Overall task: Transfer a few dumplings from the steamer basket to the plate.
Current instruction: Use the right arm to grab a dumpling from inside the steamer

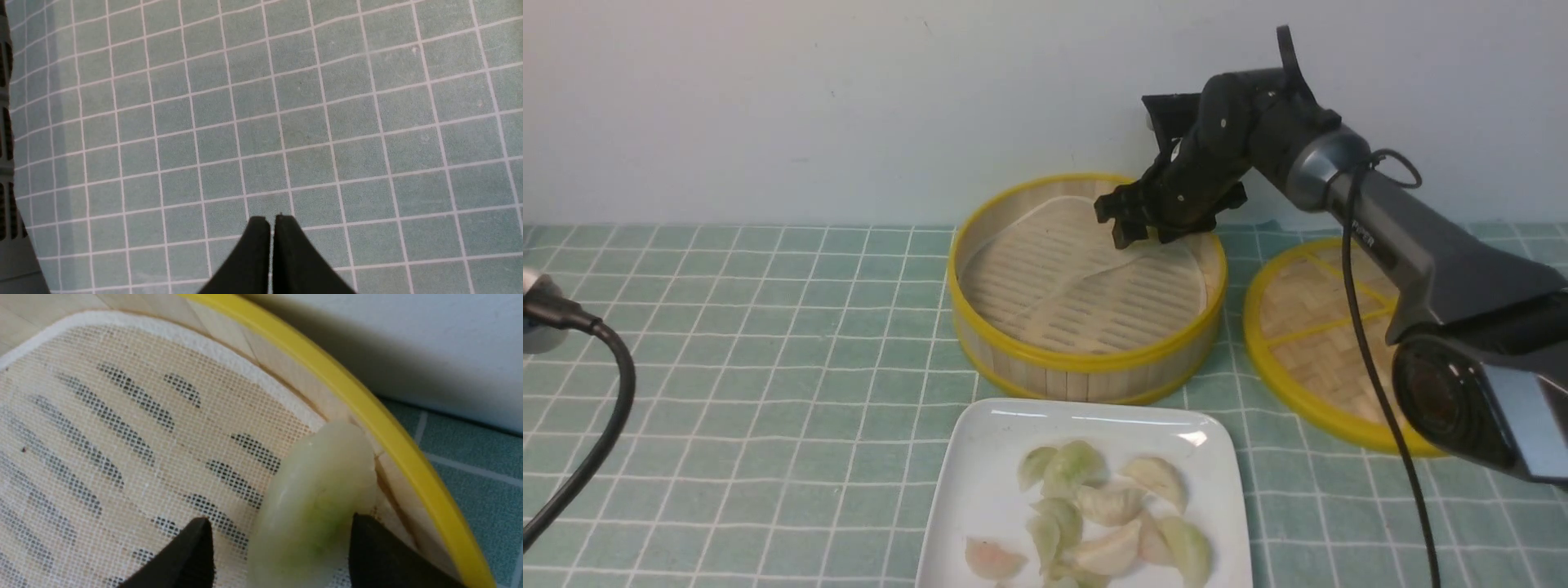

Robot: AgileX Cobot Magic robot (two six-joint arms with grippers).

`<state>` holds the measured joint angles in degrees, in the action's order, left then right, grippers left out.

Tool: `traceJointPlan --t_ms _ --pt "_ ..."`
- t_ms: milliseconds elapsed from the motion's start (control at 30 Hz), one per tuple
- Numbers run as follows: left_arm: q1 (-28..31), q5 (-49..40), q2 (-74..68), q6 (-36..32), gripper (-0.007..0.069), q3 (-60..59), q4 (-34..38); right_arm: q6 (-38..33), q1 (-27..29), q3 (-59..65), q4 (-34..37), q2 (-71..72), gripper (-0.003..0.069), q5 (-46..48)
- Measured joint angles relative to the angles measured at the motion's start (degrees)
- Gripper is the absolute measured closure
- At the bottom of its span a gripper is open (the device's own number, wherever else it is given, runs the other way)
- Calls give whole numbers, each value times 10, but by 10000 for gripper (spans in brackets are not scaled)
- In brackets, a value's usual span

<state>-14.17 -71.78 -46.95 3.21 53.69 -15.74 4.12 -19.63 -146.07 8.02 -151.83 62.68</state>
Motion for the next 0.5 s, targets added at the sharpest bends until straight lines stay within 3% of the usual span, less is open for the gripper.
traceJointPlan --t_ms 100,133,233,500 --pt "0 0 0 0 631 0 0 -1 0 -1 -3 -1 279 -1" --pt "0 0 0 0 631 0 0 -1 0 -8 -9 -4 351 4" --pt "0 0 0 0 631 0 0 -3 1 -38 -13 -11 433 35" --pt "0 0 0 0 631 0 0 -5 1 -119 -16 -14 433 105"
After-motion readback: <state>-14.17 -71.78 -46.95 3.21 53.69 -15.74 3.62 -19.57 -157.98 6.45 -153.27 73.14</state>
